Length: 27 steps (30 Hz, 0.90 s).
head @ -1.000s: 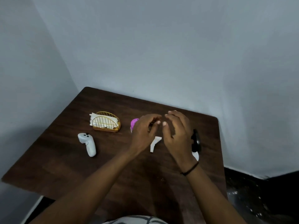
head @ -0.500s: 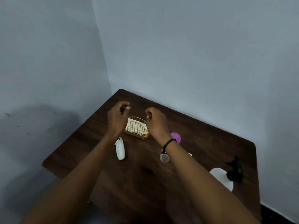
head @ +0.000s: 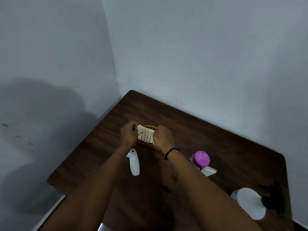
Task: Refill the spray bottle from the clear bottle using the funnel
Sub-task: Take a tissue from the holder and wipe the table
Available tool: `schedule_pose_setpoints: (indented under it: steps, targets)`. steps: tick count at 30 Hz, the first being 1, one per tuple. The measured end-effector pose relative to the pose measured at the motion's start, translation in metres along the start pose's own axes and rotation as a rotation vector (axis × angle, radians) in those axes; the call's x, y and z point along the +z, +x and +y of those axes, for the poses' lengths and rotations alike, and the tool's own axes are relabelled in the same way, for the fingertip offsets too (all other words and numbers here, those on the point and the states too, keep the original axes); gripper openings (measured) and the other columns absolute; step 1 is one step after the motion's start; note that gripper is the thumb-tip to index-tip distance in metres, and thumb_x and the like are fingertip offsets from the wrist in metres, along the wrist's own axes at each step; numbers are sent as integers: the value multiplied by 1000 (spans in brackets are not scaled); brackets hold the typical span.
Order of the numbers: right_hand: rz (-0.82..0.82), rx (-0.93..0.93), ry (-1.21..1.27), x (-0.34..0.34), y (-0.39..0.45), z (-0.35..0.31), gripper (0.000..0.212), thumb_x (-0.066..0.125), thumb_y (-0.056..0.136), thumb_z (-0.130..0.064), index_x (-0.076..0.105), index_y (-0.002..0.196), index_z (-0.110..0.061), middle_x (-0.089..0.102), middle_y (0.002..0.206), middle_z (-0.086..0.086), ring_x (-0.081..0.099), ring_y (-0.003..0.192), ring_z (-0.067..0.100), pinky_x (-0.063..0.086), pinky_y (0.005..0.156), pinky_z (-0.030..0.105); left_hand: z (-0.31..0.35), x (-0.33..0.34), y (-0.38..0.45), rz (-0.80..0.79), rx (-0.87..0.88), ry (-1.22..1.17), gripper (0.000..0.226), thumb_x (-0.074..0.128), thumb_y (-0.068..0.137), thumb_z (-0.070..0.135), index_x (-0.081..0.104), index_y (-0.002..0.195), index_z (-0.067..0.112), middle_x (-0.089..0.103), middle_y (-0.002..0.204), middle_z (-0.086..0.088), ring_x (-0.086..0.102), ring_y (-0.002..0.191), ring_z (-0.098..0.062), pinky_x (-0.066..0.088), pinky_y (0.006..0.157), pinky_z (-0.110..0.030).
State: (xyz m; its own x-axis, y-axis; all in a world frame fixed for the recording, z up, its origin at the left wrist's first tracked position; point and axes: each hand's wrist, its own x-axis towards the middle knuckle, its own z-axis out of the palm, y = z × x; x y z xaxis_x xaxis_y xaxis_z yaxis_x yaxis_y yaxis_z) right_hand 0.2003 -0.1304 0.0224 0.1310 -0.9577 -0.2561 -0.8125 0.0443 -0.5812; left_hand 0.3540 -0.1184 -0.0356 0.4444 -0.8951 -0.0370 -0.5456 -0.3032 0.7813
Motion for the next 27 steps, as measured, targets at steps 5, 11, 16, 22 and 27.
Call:
schedule_pose_setpoints:
  steps: [5, 11, 16, 22, 27]
  targets:
    - [-3, -21, -11, 18, 8, 7, 26, 41, 99, -22, 64, 100, -10, 66, 99, 6, 57, 83, 16, 36, 62, 26, -9, 11, 9, -57, 41, 66, 28, 61, 91, 1, 63, 117, 10, 62, 121, -10, 63, 110, -23, 48, 77, -18]
    - [22, -79, -53, 23, 8, 7, 32, 38, 104, -31, 63, 98, -13, 61, 88, 1, 56, 78, 12, 36, 60, 23, -15, 13, 19, -63, 134, 146, 19, 61, 90, 2, 64, 107, 11, 60, 110, -5, 58, 98, -15, 36, 65, -8]
    - [48, -113, -68, 22, 8, 8, 32, 39, 103, -32, 63, 99, -11, 59, 85, 1, 57, 79, 15, 39, 65, 30, -25, 11, 22, -41, 239, 186, 9, 59, 93, 7, 65, 98, 11, 64, 99, -6, 61, 92, -19, 41, 70, -18]
    - [108, -130, -47, 20, 2, 9, 27, 43, 101, -32, 63, 97, -14, 66, 91, 1, 63, 83, 17, 48, 63, 32, -28, 7, 15, 48, 367, 195, 8, 59, 91, 16, 64, 97, 16, 65, 96, 0, 58, 91, -15, 44, 81, -24]
    - [153, -144, -19, 14, -5, 12, 17, 51, 99, -26, 63, 108, -17, 63, 106, -1, 58, 98, 15, 55, 80, 35, -17, 3, 4, 93, 356, 67, 7, 61, 90, 15, 63, 97, 15, 62, 94, 4, 54, 90, -12, 35, 74, -10]
